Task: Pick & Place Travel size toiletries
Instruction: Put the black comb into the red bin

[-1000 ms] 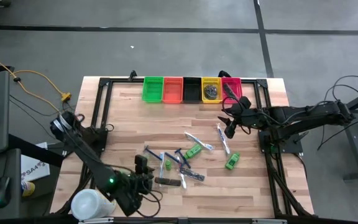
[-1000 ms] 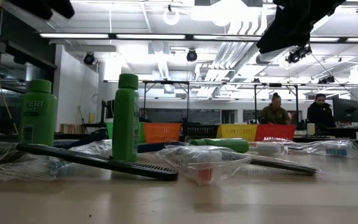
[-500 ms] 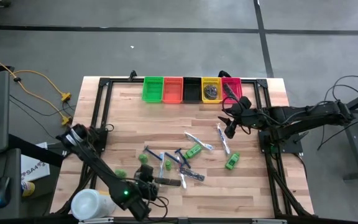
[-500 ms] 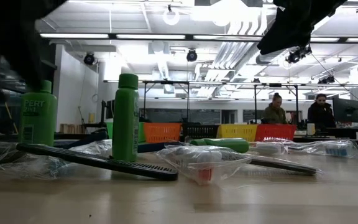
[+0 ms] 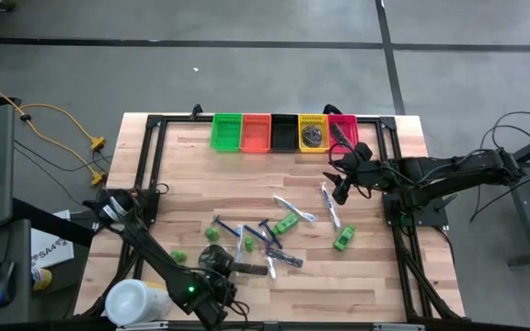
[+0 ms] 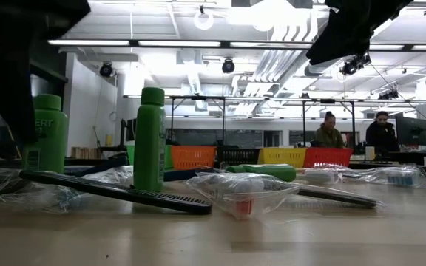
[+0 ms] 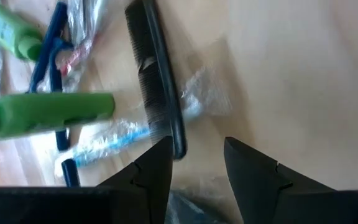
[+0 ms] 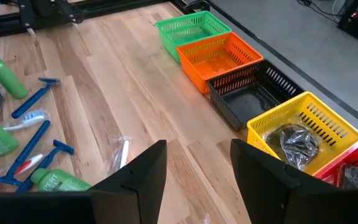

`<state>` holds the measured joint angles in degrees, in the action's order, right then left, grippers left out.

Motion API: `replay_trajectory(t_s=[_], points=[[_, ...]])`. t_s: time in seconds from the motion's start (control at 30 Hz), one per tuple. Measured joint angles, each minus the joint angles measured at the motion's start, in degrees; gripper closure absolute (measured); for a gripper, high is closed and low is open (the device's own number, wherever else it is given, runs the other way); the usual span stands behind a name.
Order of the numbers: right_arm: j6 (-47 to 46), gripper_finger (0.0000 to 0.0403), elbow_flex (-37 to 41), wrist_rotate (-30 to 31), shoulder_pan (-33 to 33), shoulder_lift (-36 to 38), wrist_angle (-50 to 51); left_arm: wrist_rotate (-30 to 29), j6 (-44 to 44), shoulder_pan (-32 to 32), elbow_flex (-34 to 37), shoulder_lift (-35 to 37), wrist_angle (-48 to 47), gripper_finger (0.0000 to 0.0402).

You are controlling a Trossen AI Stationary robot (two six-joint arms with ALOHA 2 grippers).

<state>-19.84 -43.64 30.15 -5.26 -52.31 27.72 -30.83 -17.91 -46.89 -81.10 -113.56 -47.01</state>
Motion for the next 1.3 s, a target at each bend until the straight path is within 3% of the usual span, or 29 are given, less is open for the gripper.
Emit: replay_trajectory(t_s=[0.37, 0.6, 1.3], points=[[-0.44, 0.0231, 0.0, 0.0, 0.0, -0.02, 0.09, -6.88, -0.33, -0.01, 0.0, -3.01, -1.78, 0.0258], [-0.93, 0.0231, 0.0, 0.0, 0.0, -0.02, 0.9, -5.11, -0.33, 0.0, 0.0, -3.24, -2.04, 0.0258], [-1.15, 0.0231, 0.0, -0.02, 0.0, -0.04, 1.72, -8.5, 1.32, 0.0, 0.07, -4.46, -2.44, 0.0258]])
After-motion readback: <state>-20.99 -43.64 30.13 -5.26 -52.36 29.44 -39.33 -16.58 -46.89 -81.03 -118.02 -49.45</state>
